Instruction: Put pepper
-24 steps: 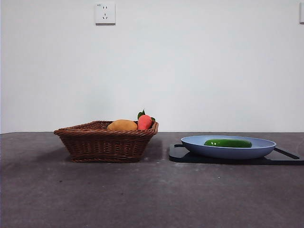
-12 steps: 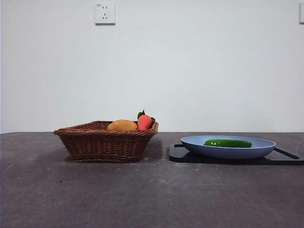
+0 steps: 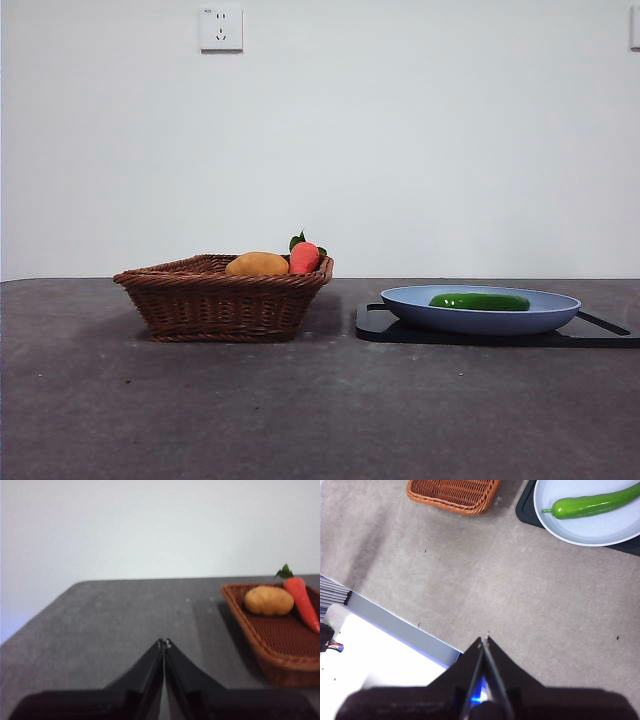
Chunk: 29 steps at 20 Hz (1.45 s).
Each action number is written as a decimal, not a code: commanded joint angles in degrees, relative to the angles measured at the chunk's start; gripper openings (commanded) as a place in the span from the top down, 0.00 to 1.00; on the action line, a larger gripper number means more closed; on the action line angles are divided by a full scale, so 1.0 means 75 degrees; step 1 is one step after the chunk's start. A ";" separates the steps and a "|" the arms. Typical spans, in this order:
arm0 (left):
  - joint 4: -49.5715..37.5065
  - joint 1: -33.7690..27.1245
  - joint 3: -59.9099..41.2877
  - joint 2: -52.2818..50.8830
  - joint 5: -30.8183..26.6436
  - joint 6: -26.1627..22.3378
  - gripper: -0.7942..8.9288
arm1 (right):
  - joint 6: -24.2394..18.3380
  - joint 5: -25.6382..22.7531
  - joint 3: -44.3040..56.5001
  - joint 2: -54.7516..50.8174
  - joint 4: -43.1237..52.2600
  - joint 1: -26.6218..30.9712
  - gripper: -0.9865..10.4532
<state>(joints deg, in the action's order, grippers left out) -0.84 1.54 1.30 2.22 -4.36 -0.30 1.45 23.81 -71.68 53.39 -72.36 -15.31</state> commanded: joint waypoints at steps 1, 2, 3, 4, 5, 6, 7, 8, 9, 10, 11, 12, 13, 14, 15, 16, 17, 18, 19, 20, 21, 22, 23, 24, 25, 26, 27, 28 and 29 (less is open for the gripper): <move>0.0125 -0.0020 -0.0073 -0.0032 -0.0009 0.0102 0.91 | -0.0064 -0.0015 -0.0125 0.0044 0.0041 -0.0017 0.90; 0.0224 -0.0020 -0.0085 -0.0032 -0.0009 0.0102 0.91 | -0.0064 -0.0017 -0.0125 0.0044 0.0041 -0.0017 0.90; 0.0353 -0.0020 -0.0085 -0.0032 -0.0009 0.0108 0.91 | -0.0064 -0.0015 -0.0125 0.0044 0.0041 -0.0017 0.90; 0.0475 -0.0020 -0.0085 -0.0032 -0.0012 0.0140 0.91 | -0.0064 -0.0015 -0.0125 0.0044 0.0041 -0.0017 0.90; 0.0621 -0.0020 -0.0085 -0.0047 -0.0017 0.0154 0.91 | -0.0064 -0.0015 -0.0125 0.0044 0.0041 -0.0017 0.90; 0.0863 -0.0023 -0.0085 -0.0154 -0.0015 0.0154 0.91 | -0.0064 -0.0015 -0.0125 0.0044 0.0041 -0.0017 0.90; 0.1084 -0.0023 -0.0085 -0.0294 0.0003 0.0181 0.91 | -0.0064 -0.0015 -0.0125 0.0044 0.0041 -0.0017 0.90; 0.1096 -0.0023 -0.0085 -0.0294 0.0017 0.0181 0.91 | -0.0064 -0.0017 -0.0125 0.0044 0.0041 -0.0017 0.90; 0.1087 -0.0020 -0.0085 -0.0294 0.0020 0.0181 0.91 | -0.0064 -0.0017 -0.0125 0.0044 0.0041 -0.0017 0.90; 0.1090 -0.0023 -0.0085 -0.0294 0.0006 0.0181 0.91 | -0.0064 -0.0017 -0.0125 0.0044 0.0041 -0.0017 0.90; 0.1090 -0.0023 -0.0085 -0.0294 -0.0003 0.0181 0.91 | -0.0064 -0.0015 -0.0125 0.0044 0.0041 -0.0017 0.90; 0.1090 -0.0020 -0.0085 -0.0291 0.0020 0.0181 0.91 | -0.0064 -0.0015 -0.0125 0.0044 0.0041 -0.0017 0.90; 0.1093 -0.0017 -0.0085 -0.0283 0.0012 0.0181 0.91 | -0.0064 -0.0015 -0.0125 0.0044 0.0041 -0.0017 0.90; 0.1090 -0.0017 -0.0085 -0.0283 0.0015 0.0178 0.91 | -0.0064 -0.0015 -0.0125 0.0044 0.0041 -0.0017 0.90; 0.1090 -0.0017 -0.0085 -0.0283 0.0015 0.0181 0.91 | -0.0064 -0.0017 -0.0125 0.0044 0.0041 -0.0017 0.90; 0.1090 -0.0017 -0.0085 -0.0283 0.0015 0.0181 0.91 | -0.0064 -0.0015 -0.0125 0.0044 0.0041 -0.0017 0.90; 0.1090 -0.0017 -0.0085 -0.0283 0.0015 0.0181 0.91 | -0.0064 -0.0015 -0.0125 0.0044 0.0041 -0.0017 0.90; 0.1090 -0.0017 -0.0085 -0.0283 0.0015 0.0181 0.91 | -0.0064 -0.0017 -0.0125 0.0044 0.0041 -0.0017 0.90; 0.1090 -0.0017 -0.0085 -0.0283 0.0015 0.0181 0.91 | -0.0064 -0.0017 -0.0125 0.0044 0.0041 -0.0017 0.90; 0.1090 -0.0017 -0.0085 -0.0283 0.0015 0.0181 0.91 | -0.0064 -0.0015 -0.0125 0.0044 0.0041 -0.0017 0.90; 0.1090 -0.0017 -0.0085 -0.0283 0.0015 0.0181 0.91 | -0.0064 -0.0015 -0.0125 0.0044 0.0041 -0.0017 0.90; 0.1090 -0.0017 -0.0085 -0.0283 0.0015 0.0181 0.91 | -0.0064 -0.0015 -0.0125 0.0044 0.0041 -0.0017 0.90; 0.1090 -0.0017 -0.0085 -0.0283 0.0015 0.0181 0.91 | -0.0064 -0.0015 -0.0125 0.0044 0.0041 -0.0017 0.90; 0.1090 -0.0017 -0.0085 -0.0283 0.0015 0.0181 0.91 | -0.0064 -0.0015 -0.0125 0.0044 0.0041 -0.0017 0.90; 0.1090 -0.0017 -0.0085 -0.0283 0.0015 0.0181 0.91 | -0.0064 -0.0015 -0.0125 0.0044 0.0041 -0.0017 0.90; 0.1090 -0.0017 -0.0085 -0.0283 0.0015 0.0181 0.91 | -0.0216 -0.0044 -0.0125 0.0041 0.0093 0.0009 0.90; 0.1090 -0.0017 -0.0085 -0.0283 0.0015 0.0178 0.91 | -0.0440 -0.0067 -0.0125 -0.0026 0.0239 0.0105 0.90; 0.1090 -0.0017 -0.0085 -0.0283 0.0015 0.0181 0.91 | -0.0463 -0.0146 -0.0102 -0.0213 0.0612 0.0280 0.90; 0.1090 -0.0017 -0.0085 -0.0283 0.0015 0.0181 0.91 | -0.0455 -0.0192 -0.0052 -0.0420 0.1040 0.0455 0.90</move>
<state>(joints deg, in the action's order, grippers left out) 7.84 1.54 1.04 0.25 -4.34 0.69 -0.93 22.52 -71.22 50.13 -64.73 -11.55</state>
